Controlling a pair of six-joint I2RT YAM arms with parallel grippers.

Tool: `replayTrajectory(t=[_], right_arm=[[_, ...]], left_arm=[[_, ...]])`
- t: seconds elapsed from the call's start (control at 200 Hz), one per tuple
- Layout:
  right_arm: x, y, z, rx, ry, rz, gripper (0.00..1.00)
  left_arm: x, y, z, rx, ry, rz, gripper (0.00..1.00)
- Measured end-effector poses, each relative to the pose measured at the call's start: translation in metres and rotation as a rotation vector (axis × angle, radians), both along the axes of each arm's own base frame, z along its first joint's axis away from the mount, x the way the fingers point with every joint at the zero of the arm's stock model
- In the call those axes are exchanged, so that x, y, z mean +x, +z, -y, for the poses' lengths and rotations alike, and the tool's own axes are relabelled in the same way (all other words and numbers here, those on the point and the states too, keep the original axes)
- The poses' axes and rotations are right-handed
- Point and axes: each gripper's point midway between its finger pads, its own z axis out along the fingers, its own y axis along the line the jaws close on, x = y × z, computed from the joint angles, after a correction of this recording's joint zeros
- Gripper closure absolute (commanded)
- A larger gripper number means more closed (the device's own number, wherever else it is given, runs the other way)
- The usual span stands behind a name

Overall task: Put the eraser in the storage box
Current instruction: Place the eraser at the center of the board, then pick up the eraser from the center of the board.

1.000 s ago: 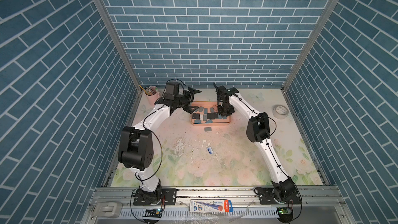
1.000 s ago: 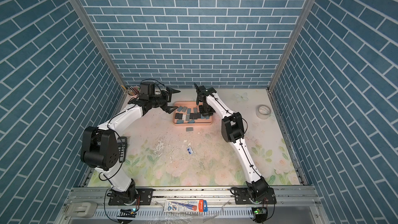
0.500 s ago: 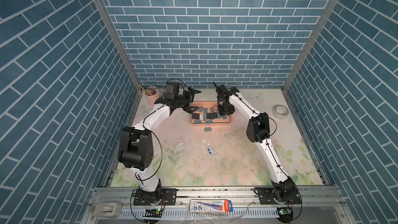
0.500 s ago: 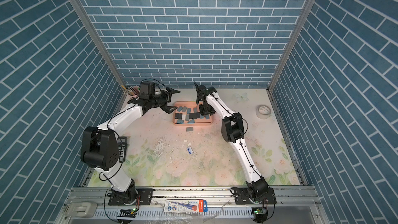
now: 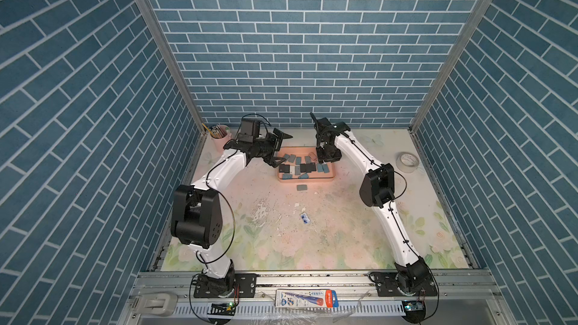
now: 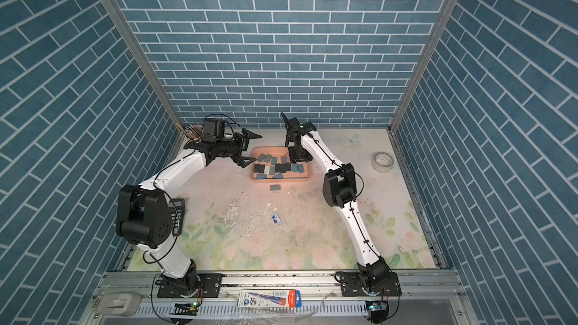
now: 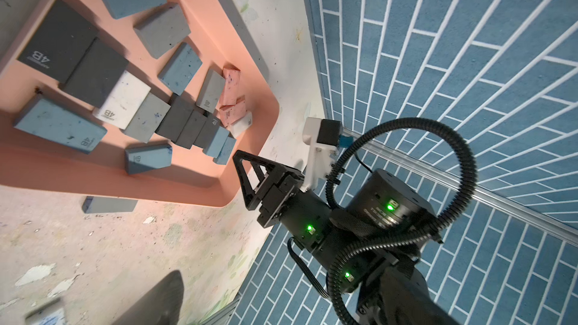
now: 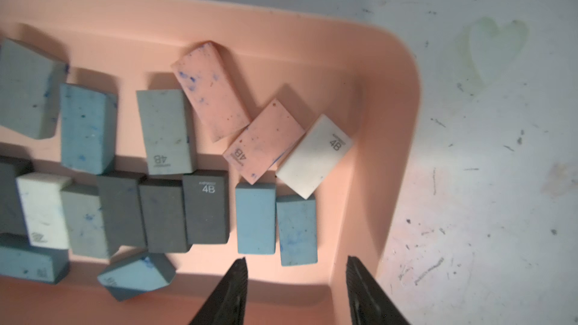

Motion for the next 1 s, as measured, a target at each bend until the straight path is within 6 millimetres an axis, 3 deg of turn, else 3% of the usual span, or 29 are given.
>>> replayTrajectory(t=[0.195,0.53,0.81,1.0], right_arm=[[0.001,0.021,0.003,0.003,-0.005,0.041,0.45],[0.002,0.034,0.009,-0.014,-0.013,0.069,0.41],[-0.018,0.059,0.009,-0.015,-0.002,0.081,0.19],[-0.053,0.071,-0.010,-0.014,0.038,0.081,0.03]], left_arm=[[-0.004,0.000,-0.001,0.013,-0.012,0.003,0.00],[-0.007,0.005,0.005,0.020,-0.034,0.015,0.00],[-0.023,-0.003,0.003,0.067,-0.076,-0.011,0.00],[-0.050,0.001,-0.008,0.064,-0.065,-0.031,0.00]])
